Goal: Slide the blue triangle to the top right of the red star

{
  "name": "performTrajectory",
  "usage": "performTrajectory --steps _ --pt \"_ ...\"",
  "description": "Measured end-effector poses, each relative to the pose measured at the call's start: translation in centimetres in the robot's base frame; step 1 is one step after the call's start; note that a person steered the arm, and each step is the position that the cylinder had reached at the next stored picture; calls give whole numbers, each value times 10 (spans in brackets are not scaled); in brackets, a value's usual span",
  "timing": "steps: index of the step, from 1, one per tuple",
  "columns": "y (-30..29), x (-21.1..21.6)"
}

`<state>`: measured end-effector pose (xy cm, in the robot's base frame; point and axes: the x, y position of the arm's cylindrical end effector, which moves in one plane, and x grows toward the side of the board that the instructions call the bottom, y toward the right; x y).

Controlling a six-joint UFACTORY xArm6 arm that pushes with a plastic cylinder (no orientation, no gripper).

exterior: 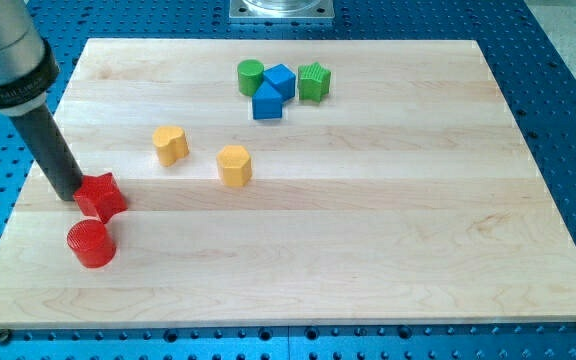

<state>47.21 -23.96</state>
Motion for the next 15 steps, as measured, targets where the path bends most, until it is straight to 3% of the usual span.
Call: performTrajectory --steps 2,3,5,6,10,12,15 --pt "35 -52" --pt "81 -69" --pt "208 -60" --pt "242 -111" --pt "248 -156" --pt "217 -129" --pt "221 -123"
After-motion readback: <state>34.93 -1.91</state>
